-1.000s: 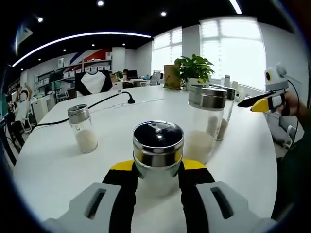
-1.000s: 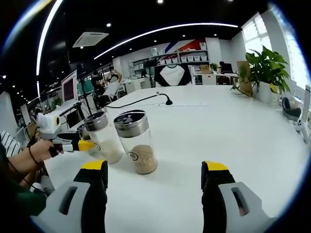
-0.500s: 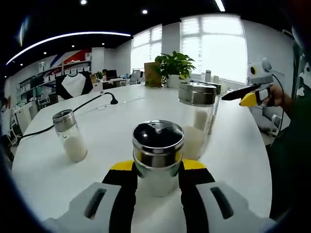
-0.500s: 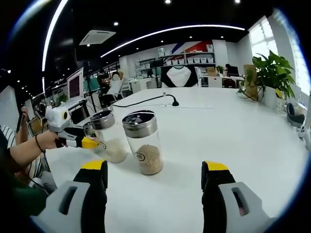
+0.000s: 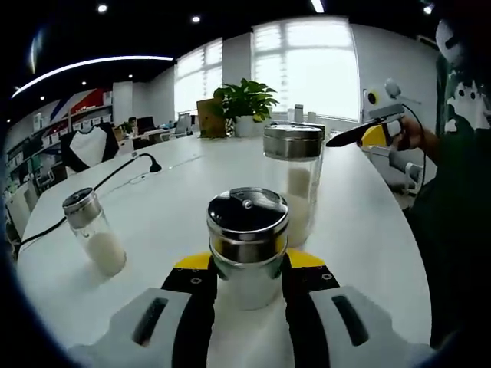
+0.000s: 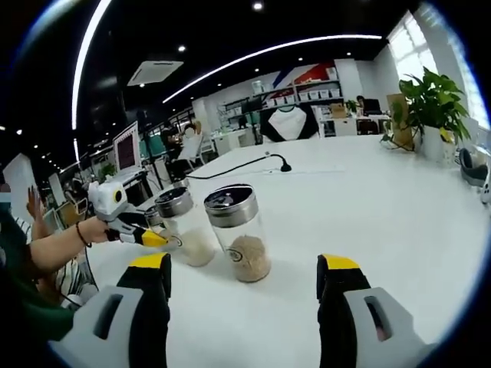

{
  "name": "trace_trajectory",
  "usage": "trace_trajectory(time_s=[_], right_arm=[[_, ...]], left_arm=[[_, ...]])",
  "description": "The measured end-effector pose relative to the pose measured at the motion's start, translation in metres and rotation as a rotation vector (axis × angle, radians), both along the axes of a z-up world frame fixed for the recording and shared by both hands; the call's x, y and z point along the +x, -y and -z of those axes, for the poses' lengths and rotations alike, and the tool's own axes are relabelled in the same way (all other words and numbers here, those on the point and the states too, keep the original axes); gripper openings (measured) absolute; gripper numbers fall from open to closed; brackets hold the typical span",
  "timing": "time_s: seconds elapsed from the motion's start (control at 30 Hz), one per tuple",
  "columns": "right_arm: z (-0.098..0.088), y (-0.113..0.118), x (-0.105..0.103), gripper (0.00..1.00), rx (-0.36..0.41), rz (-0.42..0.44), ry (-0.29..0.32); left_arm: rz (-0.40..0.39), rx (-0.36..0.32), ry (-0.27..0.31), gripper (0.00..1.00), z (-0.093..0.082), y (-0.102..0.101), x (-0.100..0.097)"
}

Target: Rotate the seasoning bottle until the label or dispensing opening points toward the visible target arrow and the bottle remains upright within the marked orientation range

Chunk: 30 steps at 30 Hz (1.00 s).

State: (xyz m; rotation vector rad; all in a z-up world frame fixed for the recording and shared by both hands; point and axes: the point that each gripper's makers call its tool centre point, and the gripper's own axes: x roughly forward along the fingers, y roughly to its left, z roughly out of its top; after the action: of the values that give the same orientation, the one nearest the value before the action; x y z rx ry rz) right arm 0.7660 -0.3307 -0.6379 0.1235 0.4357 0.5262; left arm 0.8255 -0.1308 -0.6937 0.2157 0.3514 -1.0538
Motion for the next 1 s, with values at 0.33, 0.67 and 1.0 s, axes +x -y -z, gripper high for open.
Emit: trace_trajectory(time_s=[0.33, 0.67, 1.0], right_arm=[[0.002, -0.002, -0.002, 0.79, -0.013, -0.02, -0.001], [0.003, -0.001, -0.002, 0.78, -0.017, -0.022, -0.008], [0.002, -0.003, 0.0, 0.78, -0.015, -0.024, -0.007]], left_arm=[[-0.027, 0.003, -0.026, 0.36, 0.001, 0.0, -0.001], [-0.219, 0.05, -0.002, 0.5, -0.01, -0.012, 0.001], [-0.403, -0.068, -0.059, 0.5, -0.025, -0.012, -0.017]])
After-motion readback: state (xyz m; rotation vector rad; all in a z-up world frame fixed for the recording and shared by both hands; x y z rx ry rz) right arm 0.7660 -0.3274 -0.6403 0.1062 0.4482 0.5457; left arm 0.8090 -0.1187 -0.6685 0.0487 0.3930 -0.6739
